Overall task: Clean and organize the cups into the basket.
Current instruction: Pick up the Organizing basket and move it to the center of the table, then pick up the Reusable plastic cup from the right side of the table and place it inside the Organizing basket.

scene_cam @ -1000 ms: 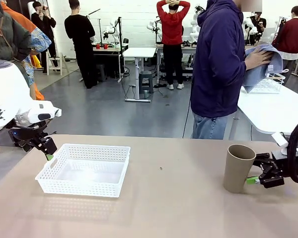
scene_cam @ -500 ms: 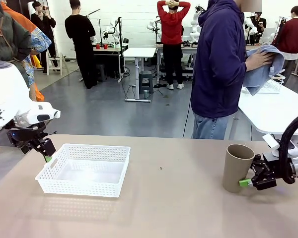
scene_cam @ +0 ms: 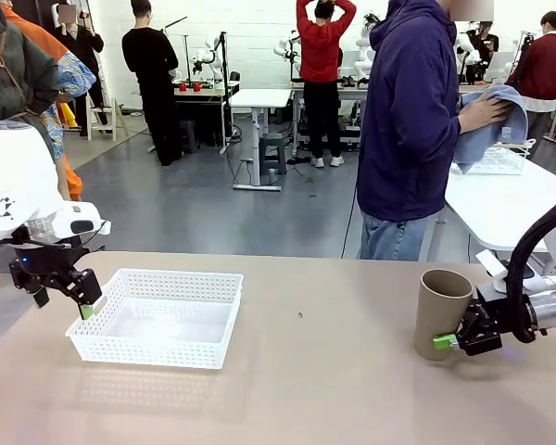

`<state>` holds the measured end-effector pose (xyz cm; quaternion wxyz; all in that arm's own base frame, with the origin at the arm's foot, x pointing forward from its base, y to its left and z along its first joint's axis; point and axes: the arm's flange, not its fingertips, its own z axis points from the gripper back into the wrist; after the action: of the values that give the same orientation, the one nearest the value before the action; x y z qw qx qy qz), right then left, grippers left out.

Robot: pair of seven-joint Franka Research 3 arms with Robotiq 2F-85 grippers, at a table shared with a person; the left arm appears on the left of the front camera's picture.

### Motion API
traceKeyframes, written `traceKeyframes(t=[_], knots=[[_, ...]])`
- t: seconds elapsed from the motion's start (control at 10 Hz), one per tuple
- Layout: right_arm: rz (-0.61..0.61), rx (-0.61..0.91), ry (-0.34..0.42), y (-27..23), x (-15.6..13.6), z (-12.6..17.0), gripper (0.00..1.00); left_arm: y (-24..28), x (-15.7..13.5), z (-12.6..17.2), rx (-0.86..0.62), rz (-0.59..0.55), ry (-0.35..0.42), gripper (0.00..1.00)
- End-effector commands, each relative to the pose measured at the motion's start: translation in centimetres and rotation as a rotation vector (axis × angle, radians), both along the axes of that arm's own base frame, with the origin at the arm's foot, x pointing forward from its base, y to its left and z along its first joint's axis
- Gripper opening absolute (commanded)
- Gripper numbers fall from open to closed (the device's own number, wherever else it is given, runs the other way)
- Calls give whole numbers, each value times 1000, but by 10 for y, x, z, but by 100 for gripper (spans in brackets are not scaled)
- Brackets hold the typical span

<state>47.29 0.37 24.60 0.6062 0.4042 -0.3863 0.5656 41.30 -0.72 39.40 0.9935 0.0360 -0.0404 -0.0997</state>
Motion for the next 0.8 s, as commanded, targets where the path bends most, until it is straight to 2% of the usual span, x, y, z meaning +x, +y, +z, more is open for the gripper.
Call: traceKeyframes(t=[0.0,0.2,0.4,0.7], knots=[[5,35,-25,10,0,-9,100,2,8,-9,-41,36,1,100],[23,41,-12,18,0,-12,100,3,12,-26,-34,31,-9,100],[42,51,-15,22,-1,-15,100,6,18,-44,-43,31,12,100],[54,50,-20,22,-2,-16,100,7,24,-53,-59,21,-30,100]])
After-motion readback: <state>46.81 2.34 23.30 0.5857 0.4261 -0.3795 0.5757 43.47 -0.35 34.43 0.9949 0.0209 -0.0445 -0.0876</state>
